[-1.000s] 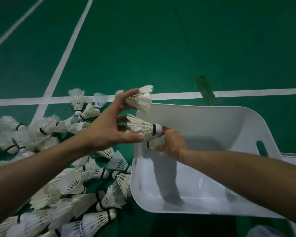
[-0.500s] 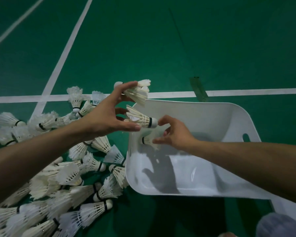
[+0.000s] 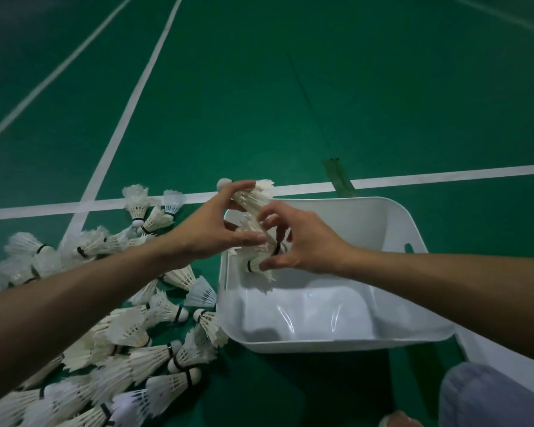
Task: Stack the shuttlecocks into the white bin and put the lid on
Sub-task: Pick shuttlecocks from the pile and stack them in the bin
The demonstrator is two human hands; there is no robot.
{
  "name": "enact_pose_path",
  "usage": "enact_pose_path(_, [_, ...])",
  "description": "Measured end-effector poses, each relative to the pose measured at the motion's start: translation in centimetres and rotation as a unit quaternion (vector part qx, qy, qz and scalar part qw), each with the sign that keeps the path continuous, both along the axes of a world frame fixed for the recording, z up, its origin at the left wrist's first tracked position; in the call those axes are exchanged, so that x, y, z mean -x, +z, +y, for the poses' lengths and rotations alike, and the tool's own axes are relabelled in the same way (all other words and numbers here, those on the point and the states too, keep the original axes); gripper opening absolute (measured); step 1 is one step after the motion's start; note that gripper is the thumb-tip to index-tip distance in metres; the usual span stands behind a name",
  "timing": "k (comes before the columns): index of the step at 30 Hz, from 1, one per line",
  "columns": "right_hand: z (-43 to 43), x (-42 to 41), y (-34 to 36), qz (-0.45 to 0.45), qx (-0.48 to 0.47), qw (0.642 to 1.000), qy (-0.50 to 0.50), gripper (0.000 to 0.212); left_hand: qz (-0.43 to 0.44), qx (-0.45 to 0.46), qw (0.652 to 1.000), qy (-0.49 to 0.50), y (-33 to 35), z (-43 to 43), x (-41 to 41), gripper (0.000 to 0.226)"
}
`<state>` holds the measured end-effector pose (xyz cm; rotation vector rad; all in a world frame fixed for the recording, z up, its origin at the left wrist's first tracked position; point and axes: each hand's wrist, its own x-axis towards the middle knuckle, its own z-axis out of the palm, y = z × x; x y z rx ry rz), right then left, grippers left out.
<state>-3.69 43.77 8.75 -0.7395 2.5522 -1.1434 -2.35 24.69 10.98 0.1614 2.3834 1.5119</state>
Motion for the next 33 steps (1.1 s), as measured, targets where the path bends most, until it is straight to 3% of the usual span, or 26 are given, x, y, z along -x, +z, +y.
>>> enact_pose_path(6, [-0.1,0.3,-0.8,-0.012,0.01,1.0,-0.02,0.072,0.003,-0.009,1.0,0.013,-0.3,0.1,0.5,0.076])
enact_pose_path(10, [1.9,0.4,-1.6,0.003,-0.07,0.998,0.0,0.085,0.03,0.007,0.997,0.071,-0.6,-1.1,1.5,0.049])
enact_pose_path(13, [3.5,1.3,-3.2,-0.001,-0.096,0.995,-0.026,0.073,0.042,0.012,0.995,0.085,-1.1,-1.4,2.0,0.041])
enact_pose_path(17, [4.3,2.1,-4.8,-0.038,-0.095,0.99,-0.101,0.061,0.026,-0.014,0.997,0.065,-1.3,-1.0,1.6,0.039])
enact_pose_path(22, [3.7,2.3,-5.4,-0.114,-0.021,0.981,-0.155,0.048,0.013,-0.022,0.998,0.064,-1.6,-1.2,1.2,0.037])
enact_pose_path(29, [4.1,2.9,-7.6,-0.108,-0.109,0.972,-0.179,0.064,0.02,-0.03,0.997,0.067,-1.8,-1.1,1.8,0.037])
enact_pose_path(33, [4.0,3.3,-8.8,-0.114,-0.161,0.962,-0.19,0.069,0.028,-0.01,0.998,0.058,-1.5,-0.8,1.7,0.05])
